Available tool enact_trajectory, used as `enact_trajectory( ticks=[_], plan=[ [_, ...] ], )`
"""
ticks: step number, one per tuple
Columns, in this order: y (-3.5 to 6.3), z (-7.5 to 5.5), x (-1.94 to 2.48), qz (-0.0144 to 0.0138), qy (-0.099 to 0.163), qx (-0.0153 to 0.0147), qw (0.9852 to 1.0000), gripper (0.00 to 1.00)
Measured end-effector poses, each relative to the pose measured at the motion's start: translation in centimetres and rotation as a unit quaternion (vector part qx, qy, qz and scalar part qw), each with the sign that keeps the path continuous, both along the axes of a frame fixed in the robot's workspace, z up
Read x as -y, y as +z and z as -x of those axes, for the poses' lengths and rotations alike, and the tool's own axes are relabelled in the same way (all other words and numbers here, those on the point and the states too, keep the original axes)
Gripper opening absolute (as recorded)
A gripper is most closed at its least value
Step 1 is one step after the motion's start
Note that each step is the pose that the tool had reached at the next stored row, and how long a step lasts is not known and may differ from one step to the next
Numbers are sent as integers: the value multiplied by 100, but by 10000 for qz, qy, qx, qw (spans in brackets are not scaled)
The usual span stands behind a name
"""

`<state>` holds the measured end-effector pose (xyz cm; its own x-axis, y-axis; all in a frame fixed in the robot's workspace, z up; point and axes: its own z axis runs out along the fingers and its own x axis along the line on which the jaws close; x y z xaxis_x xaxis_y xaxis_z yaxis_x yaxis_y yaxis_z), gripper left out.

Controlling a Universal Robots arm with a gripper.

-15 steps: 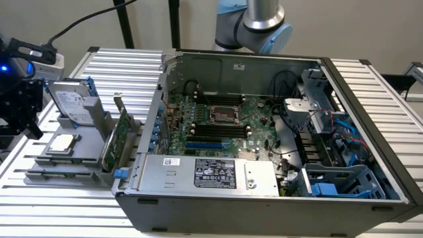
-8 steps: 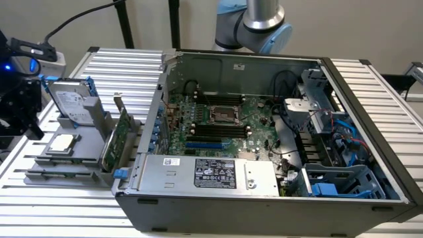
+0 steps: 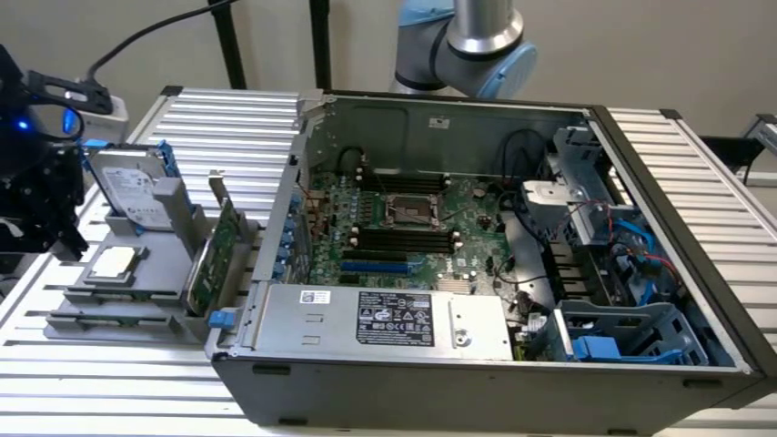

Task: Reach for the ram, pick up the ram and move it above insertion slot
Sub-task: 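Pick up the ram and move it above insertion slot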

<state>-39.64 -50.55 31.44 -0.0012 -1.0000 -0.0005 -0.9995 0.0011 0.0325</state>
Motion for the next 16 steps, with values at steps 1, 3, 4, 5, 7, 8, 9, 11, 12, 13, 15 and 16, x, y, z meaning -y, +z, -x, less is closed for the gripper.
enact_trajectory(
  ticks=[1, 3, 4, 5, 7, 8, 9, 11, 12, 13, 15, 16],
  plan=[
    [-1, -5, 1, 0, -1, 0, 10000, 24],
    [-2, -12, 4, 0, -5, -1, 10000, 30],
    [-5, -13, 4, 1, -6, -1, 10000, 30],
    [-12, -13, 5, 0, -7, 0, 10000, 36],
    [-39, -14, 8, 0, -7, 5, 10000, 36],
    [-56, -14, 9, -1, -7, 10, 10000, 36],
    [-76, -14, 13, -1, -7, 13, 10000, 36],
    [-111, -14, 23, 0, -7, 15, 10000, 36],
    [-129, -14, 28, -1, -9, 15, 10000, 36],
    [-147, -14, 32, -1, -10, 16, 10000, 36],
    [-185, -13, 42, 0, -13, 16, 10000, 36],
    [-202, -13, 46, 0, -14, 15, 10000, 36]
  ],
)
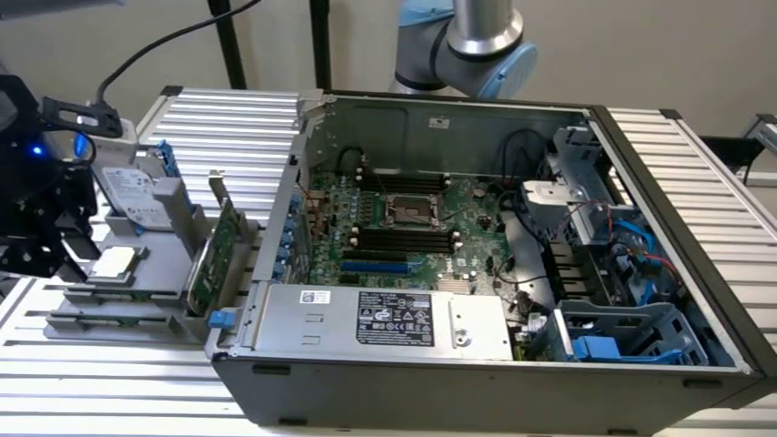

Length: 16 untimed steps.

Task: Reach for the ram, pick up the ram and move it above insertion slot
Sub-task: 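Pick up the ram and move it above insertion slot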

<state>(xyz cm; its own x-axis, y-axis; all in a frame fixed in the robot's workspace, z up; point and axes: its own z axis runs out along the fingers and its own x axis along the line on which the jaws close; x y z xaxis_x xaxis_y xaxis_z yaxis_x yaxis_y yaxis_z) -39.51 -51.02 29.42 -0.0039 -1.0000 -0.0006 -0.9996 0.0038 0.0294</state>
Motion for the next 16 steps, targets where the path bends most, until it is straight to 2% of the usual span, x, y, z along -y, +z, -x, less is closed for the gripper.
enact_trajectory(
  ticks=[11, 16],
  plan=[
    [-200, 0, 65, 0, -7, 0, 10000, 36],
    [-291, 0, 80, 0, -7, 0, 10000, 36]
  ],
)
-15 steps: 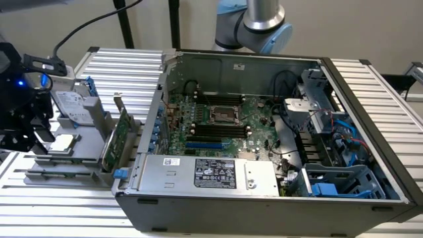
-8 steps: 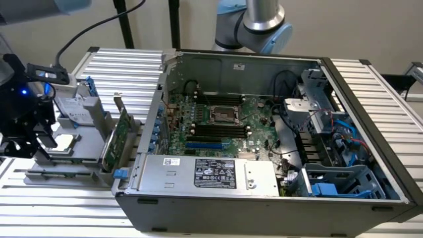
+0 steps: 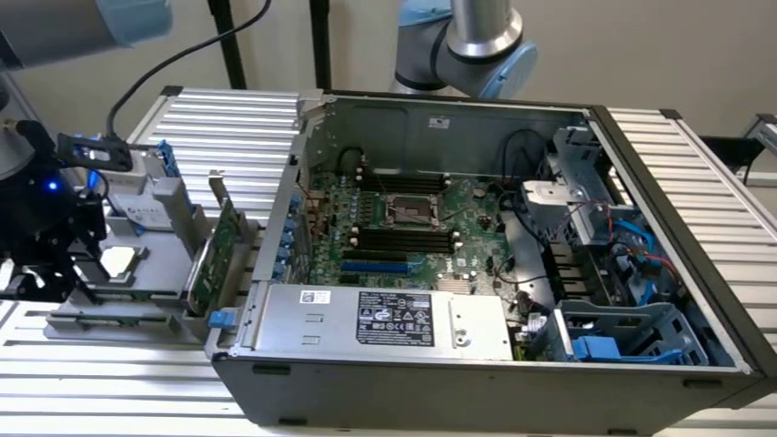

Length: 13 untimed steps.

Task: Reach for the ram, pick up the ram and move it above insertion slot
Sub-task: 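Pick up the ram and move it above insertion slot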

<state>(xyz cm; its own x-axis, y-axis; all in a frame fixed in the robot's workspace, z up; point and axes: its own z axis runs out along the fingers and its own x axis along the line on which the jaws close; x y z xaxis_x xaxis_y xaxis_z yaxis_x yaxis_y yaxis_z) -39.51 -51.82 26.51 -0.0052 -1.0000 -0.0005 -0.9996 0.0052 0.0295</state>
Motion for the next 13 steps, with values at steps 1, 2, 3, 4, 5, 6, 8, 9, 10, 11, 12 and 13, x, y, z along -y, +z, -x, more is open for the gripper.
enact_trajectory(
  ticks=[1, 2, 3, 4, 5, 6, 8, 9, 10, 11, 12, 13],
  plan=[
    [-18, 0, 1, 0, 0, 0, 10000, 36],
    [-36, 0, 1, 0, 0, 0, 10000, 36],
    [-54, 0, 1, 0, 0, 0, 10000, 36],
    [-72, 0, 1, 0, 0, 0, 10000, 36],
    [-90, 0, 1, 0, 0, 0, 10000, 36],
    [-108, 0, 1, -1, 0, 1, 10000, 36],
    [-146, 0, 2, -1, 0, 1, 10000, 36],
    [-164, 0, 1, -1, 0, 1, 10000, 36],
    [-182, 0, 2, 0, 0, 0, 10000, 36],
    [-200, 0, 2, 0, 0, 0, 10000, 36],
    [-218, 0, 2, -1, 0, 1, 10000, 36],
    [-237, 0, 2, -1, 0, 1, 10000, 36]
  ],
)
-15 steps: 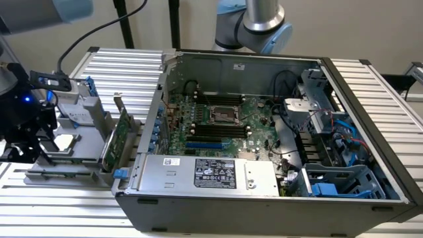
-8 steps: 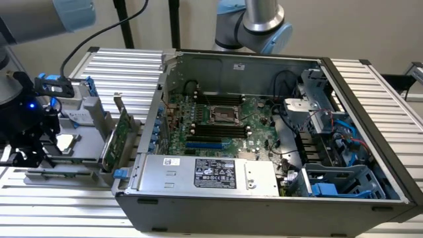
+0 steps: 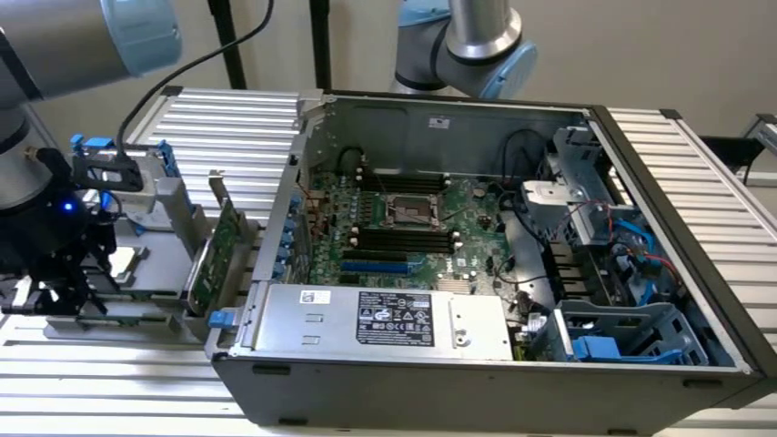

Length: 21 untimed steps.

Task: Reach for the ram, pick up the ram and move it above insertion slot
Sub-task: 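Pick up the ram and move it above insertion slot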

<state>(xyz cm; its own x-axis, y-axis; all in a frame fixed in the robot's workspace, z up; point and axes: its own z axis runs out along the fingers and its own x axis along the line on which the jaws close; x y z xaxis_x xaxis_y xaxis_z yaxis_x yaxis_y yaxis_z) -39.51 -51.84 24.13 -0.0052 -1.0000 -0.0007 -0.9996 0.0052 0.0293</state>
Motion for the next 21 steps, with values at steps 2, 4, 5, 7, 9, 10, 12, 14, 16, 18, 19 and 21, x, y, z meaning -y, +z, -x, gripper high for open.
enact_trajectory(
  ticks=[2, 4, 5, 7, 9, 10, 12, 14, 16, 18, 19, 21],
  plan=[
    [-36, 0, 0, 0, 0, -1, 10000, 36],
    [-72, 0, 0, 0, 0, 0, 10000, 36],
    [-90, 0, 0, 0, 0, 0, 10000, 36],
    [-125, 0, 0, 0, 0, 0, 10000, 36],
    [-163, 0, 0, 0, 0, 0, 10000, 36],
    [-180, 0, 0, 1, 0, -1, 10000, 36],
    [-217, 0, 0, 0, 0, 0, 10000, 36],
    [-255, 0, 0, 0, 0, 0, 10000, 36],
    [-290, 0, 0, 0, 0, 0, 10000, 36],
    [-326, 0, 0, 0, 0, -1, 10000, 36],
    [-344, 0, 0, 0, 0, 0, 10000, 36],
    [-381, 1, 0, 0, 0, 0, 10000, 36]
  ],
)
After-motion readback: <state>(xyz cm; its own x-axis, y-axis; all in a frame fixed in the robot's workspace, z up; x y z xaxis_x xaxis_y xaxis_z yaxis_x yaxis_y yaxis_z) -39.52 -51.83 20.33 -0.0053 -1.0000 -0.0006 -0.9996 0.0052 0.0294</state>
